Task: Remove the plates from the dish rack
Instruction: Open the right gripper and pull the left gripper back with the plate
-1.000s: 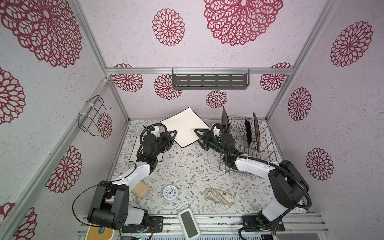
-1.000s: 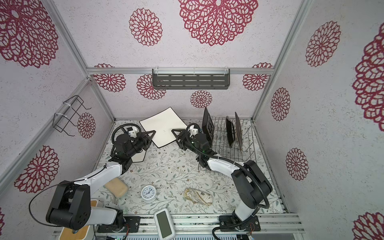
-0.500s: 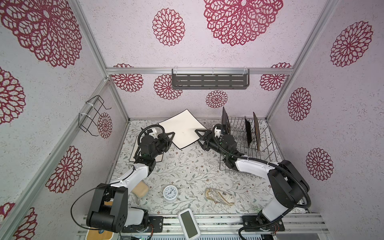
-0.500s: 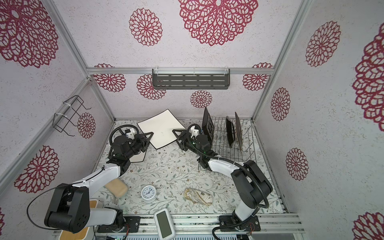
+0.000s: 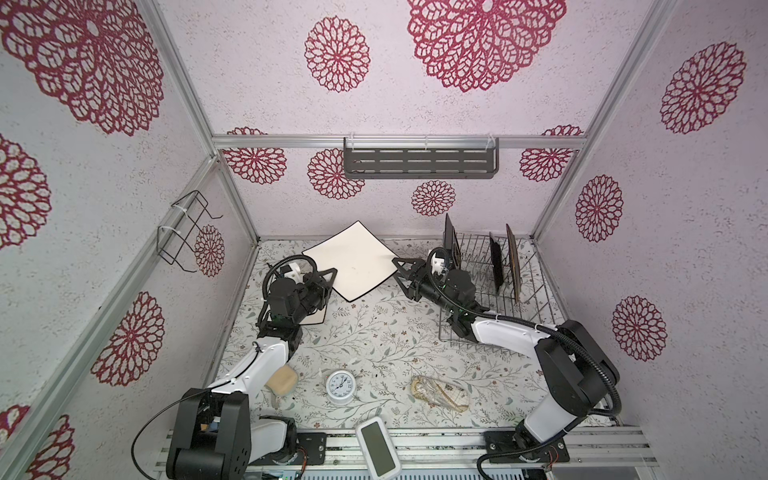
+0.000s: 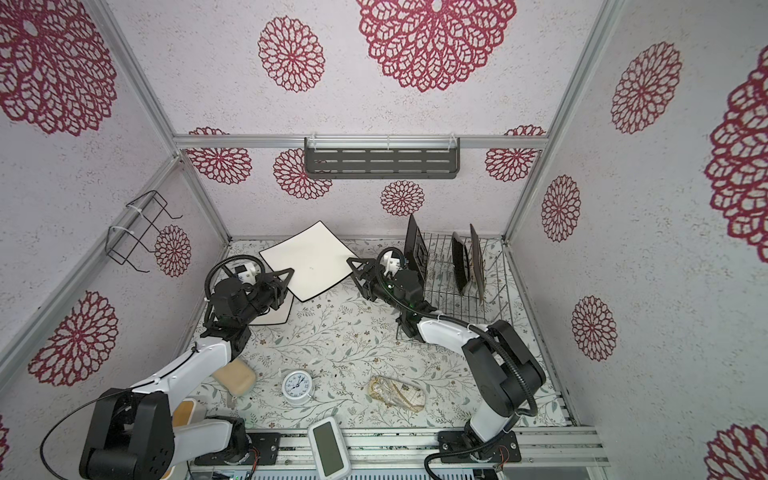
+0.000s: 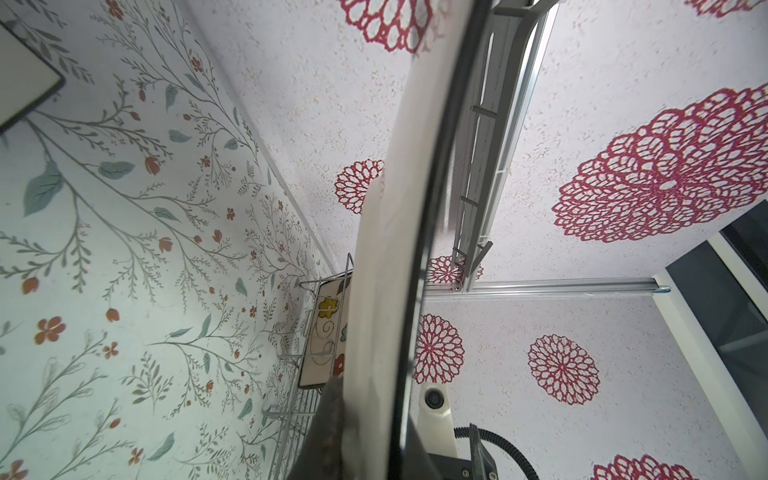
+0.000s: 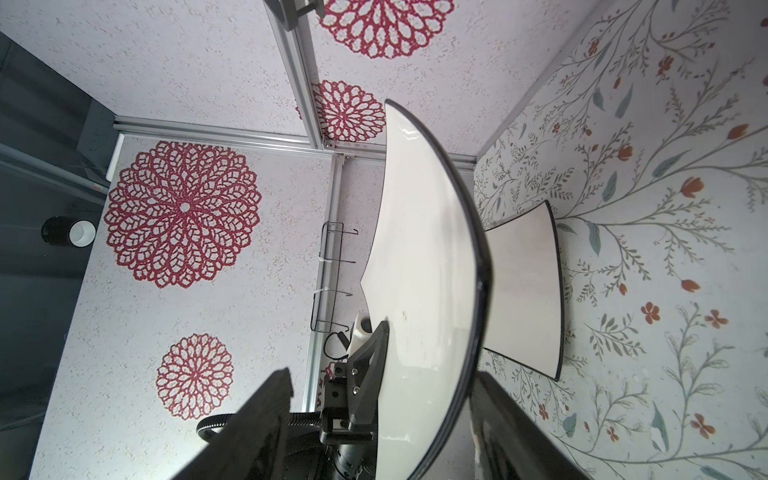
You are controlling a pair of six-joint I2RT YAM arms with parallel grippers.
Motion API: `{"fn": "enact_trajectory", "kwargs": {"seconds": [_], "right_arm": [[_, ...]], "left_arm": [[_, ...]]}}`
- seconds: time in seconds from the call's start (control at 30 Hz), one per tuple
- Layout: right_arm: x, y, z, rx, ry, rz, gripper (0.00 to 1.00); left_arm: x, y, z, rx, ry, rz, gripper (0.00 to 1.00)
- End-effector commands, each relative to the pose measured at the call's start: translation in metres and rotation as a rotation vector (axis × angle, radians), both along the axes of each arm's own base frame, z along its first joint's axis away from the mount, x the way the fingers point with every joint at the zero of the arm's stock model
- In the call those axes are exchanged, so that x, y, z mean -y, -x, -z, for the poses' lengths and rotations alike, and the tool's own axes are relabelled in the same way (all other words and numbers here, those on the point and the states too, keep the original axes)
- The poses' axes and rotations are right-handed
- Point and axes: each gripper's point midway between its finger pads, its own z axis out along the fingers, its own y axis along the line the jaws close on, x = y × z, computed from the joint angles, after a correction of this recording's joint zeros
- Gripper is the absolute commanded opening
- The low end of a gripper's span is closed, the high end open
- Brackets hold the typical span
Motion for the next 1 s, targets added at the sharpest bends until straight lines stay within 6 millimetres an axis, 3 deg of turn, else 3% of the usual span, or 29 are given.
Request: {"fn": "enact_trajectory", "kwargs": {"seconds": [0.0,0.63,0.97], "right_arm": [[0.015,-0.001,-0.04,0.113,-0.052,0.046,0.7],[0.014,0.004,-0.023,0.116,0.034,0.05,0.7],[0.009,0.005,-0.005,0.132,0.182,0.049,0.71]], "left_arm": [[-0.016,0.002,-0.052,0.192,-0.013,-0.057,0.0],[-0.075,0.016,-0.023,0.146,-0.022,-0.288,0.0],[-0.105,0.03,-0.011,0.131,-0.008,-0.425,0.0]]}}
